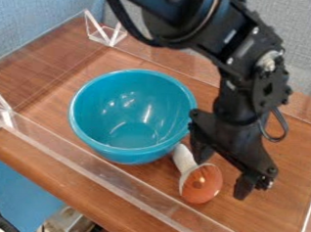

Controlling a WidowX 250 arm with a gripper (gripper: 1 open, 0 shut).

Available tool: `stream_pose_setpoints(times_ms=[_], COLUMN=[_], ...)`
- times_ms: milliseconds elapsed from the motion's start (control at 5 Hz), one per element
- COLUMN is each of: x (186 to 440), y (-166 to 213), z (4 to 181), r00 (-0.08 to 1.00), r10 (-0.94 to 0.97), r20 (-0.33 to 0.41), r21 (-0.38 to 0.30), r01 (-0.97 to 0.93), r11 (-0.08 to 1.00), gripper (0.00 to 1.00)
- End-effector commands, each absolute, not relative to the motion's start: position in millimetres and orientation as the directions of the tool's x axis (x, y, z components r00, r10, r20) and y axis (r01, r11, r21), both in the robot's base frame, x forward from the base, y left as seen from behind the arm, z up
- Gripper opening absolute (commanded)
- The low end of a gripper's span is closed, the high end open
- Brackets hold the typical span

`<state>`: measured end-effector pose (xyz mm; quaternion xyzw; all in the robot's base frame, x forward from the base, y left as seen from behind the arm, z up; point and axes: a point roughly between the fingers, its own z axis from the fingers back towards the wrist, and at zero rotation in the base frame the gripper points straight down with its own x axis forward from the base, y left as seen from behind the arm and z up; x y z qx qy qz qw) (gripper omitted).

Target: Remove the mushroom from inside the blue bowl and put it on the table

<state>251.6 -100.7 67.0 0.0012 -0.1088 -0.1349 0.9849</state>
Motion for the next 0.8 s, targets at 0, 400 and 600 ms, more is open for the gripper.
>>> stream_pose_setpoints(times_ms=[0,400,600], x=[267,276,279], y=[-95,-82,-78], z=[81.2,64.2,57.4], r00=[0.926,0.933,0.936], r10=[-0.254,-0.249,-0.248], r20=[0.281,0.259,0.250], r21=[0.038,0.074,0.083], r01=[0.253,0.238,0.234], r11=[0.967,0.968,0.969], gripper=[1.00,1.00,1.00])
